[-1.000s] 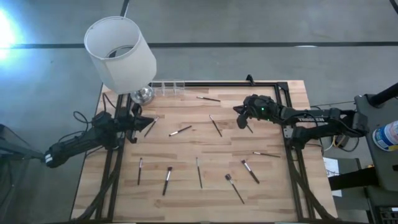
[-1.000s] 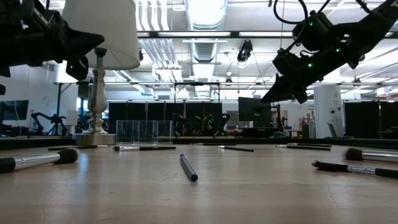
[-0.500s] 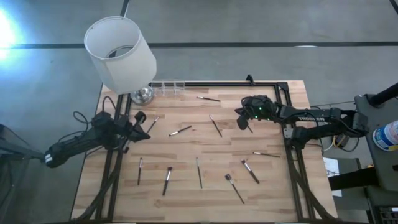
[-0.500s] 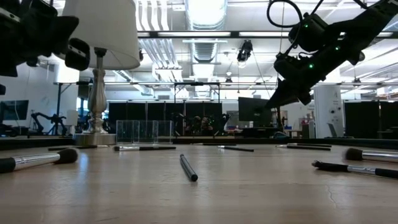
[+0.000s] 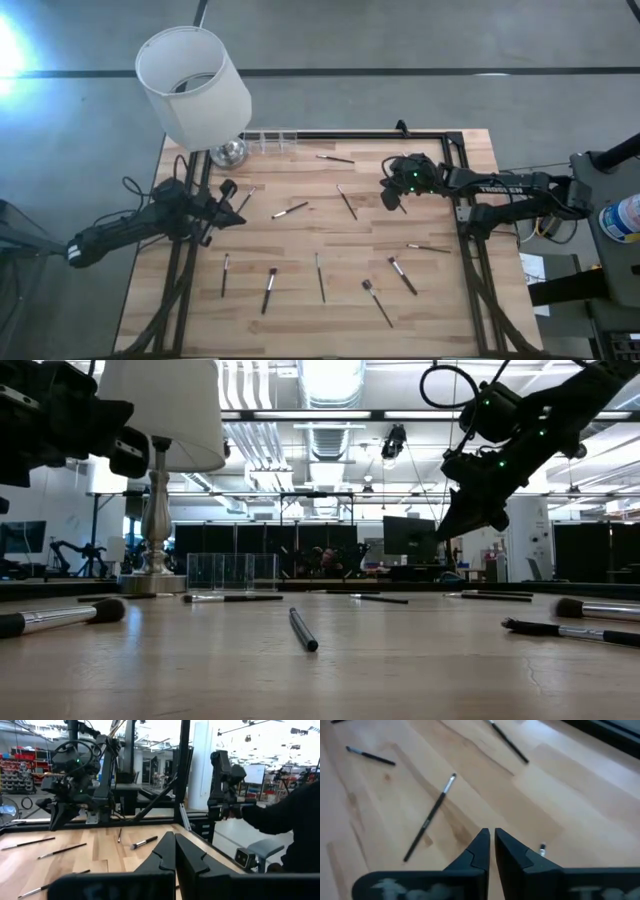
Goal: Put items in baskets/containers
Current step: Put the eyeshadow brush into the transparent organizer
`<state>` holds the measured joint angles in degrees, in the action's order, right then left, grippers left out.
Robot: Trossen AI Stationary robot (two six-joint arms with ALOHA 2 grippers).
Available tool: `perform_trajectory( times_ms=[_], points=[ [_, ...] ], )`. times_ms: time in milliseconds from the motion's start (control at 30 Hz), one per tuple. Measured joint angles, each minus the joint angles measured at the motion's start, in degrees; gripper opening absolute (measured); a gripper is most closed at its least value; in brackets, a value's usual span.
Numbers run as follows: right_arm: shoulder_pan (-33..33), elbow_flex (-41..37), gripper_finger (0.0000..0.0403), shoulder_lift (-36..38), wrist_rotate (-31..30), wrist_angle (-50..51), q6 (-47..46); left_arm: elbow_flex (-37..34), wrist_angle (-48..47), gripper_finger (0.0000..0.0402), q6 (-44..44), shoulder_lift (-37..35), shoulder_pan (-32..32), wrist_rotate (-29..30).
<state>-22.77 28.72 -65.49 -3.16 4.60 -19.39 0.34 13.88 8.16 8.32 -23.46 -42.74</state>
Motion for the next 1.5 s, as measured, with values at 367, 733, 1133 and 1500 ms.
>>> perform_trajectory(
  times_ms=[367, 733, 1133, 1500],
  points=[
    [2.6, 4.2, 0.0064, 0.0, 1.6, 1.8, 0.3, 0.0, 0.1, 0.0000, -2.1, 2.2, 0.0, 0.9],
    [-0.1, 7.8, 0.0009, -1.3, 10.3, 13.5, -7.5, 0.0, -0.5, 0.0000, 2.0, 3.5, 0.0, 8.1],
    [-6.7, 12.5, 0.0008, -10.7, 8.8, 22.1, -14.3, 0.0, -0.5, 0.0000, 3.6, 3.7, 0.0, 12.7],
    [-10.4, 21.4, 0.0049, -25.1, 3.0, 29.6, -10.3, 0.0, 0.0, 0.0000, 2.3, 3.8, 0.0, 12.8]
  ],
)
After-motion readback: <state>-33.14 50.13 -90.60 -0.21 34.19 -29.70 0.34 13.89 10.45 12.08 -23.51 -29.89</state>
